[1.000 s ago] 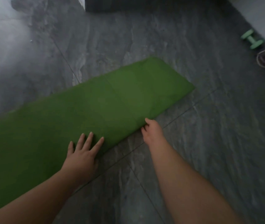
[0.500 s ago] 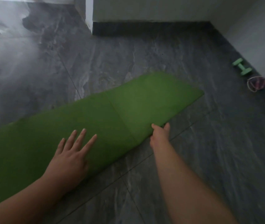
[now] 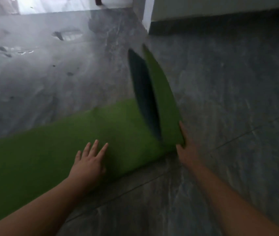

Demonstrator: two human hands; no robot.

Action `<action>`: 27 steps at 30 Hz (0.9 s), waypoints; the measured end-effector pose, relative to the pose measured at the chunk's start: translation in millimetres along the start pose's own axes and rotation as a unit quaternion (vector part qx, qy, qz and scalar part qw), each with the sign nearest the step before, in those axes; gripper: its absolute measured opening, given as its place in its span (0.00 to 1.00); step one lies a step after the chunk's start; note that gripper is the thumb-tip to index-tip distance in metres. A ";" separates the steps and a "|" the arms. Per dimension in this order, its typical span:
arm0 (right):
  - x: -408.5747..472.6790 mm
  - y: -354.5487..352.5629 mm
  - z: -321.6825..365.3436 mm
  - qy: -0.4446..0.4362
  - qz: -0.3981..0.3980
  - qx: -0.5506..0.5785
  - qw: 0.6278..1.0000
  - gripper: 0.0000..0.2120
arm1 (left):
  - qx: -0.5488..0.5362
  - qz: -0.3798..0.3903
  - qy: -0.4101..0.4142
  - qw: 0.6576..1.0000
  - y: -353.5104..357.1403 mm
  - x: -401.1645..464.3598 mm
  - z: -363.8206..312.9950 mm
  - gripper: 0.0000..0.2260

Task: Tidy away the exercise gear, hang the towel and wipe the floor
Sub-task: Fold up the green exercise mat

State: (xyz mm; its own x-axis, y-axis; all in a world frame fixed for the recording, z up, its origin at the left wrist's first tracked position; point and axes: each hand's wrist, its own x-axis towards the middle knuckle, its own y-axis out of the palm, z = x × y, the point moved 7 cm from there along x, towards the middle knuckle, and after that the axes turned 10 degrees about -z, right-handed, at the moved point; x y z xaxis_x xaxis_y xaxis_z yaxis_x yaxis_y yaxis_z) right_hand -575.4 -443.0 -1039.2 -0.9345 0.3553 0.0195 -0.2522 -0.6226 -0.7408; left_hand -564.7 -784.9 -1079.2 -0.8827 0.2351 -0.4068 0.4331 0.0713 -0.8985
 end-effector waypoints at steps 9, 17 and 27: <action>-49.5 78.1 -9.5 -0.076 0.195 -0.423 0.882 0.47 | 0.008 0.019 -0.014 1.000 57.0 -57.8 56.7 0.35; -132.6 146.9 72.9 -0.321 0.301 -0.384 0.811 0.49 | 0.013 -0.011 -0.012 1.000 66.7 -74.7 71.9 0.32; -116.5 147.5 62.9 -0.237 0.290 -0.214 0.902 0.35 | -0.152 -0.026 -0.008 0.988 36.4 -44.4 4.6 0.38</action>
State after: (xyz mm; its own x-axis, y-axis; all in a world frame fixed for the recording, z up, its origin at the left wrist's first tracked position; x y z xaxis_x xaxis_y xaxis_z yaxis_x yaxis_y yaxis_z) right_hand -519.5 -620.1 -1108.5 -0.9060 -0.3452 -0.2449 0.3389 -0.2450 -0.9084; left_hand -510.6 -797.1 -1094.6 -0.9067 0.2083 -0.3667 0.4201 0.3712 -0.8281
